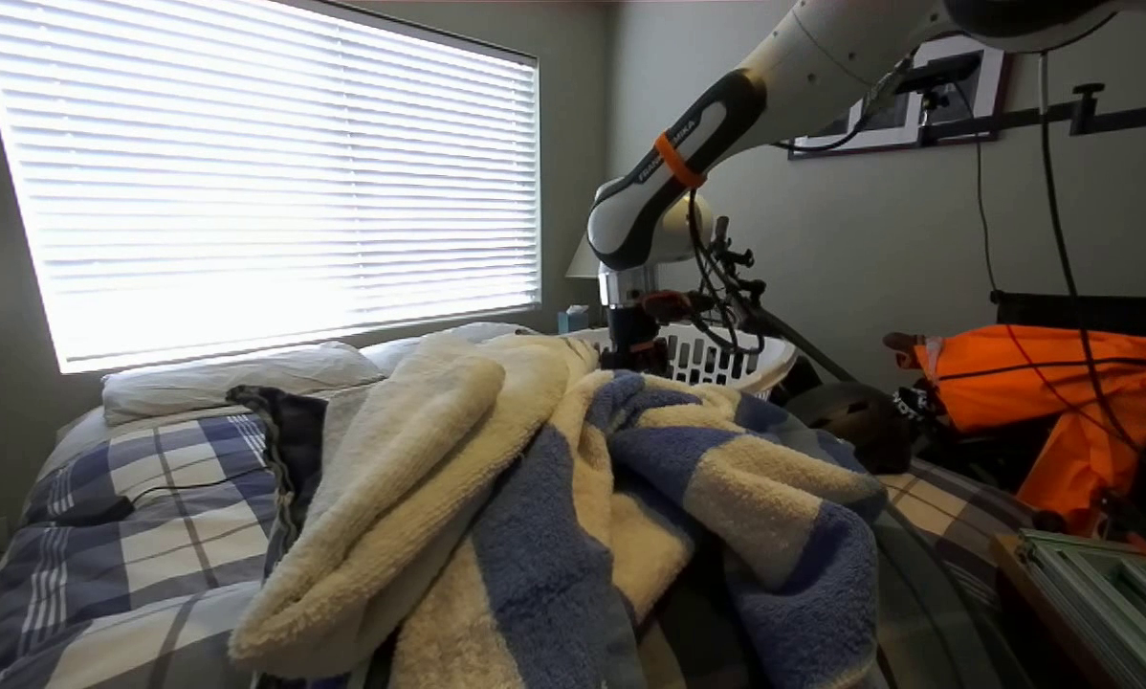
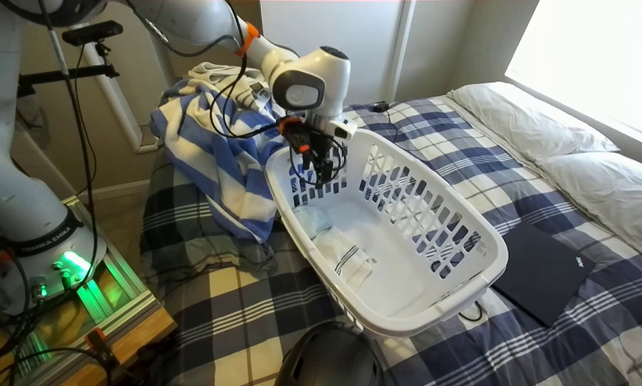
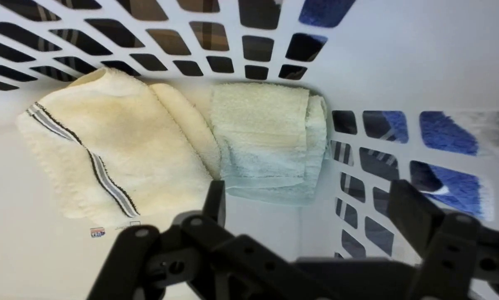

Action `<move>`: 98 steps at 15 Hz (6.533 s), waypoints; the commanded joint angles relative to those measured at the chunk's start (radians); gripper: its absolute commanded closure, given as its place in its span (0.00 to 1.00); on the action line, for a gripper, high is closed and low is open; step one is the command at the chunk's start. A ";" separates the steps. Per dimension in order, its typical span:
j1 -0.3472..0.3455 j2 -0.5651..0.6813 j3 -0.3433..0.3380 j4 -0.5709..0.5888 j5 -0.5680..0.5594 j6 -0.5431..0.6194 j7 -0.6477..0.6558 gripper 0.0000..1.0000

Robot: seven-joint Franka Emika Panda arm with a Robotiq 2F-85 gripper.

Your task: Remove the towels from the laundry basket and put them on the towel on the left

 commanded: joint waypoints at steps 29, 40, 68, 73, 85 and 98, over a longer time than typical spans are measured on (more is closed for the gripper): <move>-0.140 0.754 0.094 0.907 0.011 -0.472 0.169 0.30; -0.174 0.715 0.093 0.973 0.026 -0.559 0.164 1.00; -0.170 0.128 0.137 0.489 -0.006 -0.504 -0.480 0.94; -0.170 0.132 0.137 0.489 -0.006 -0.504 -0.480 0.94; 0.077 -0.354 0.156 0.033 -0.273 -0.263 -0.576 0.99; 0.320 -0.862 0.231 -0.576 -0.199 0.082 -0.862 0.99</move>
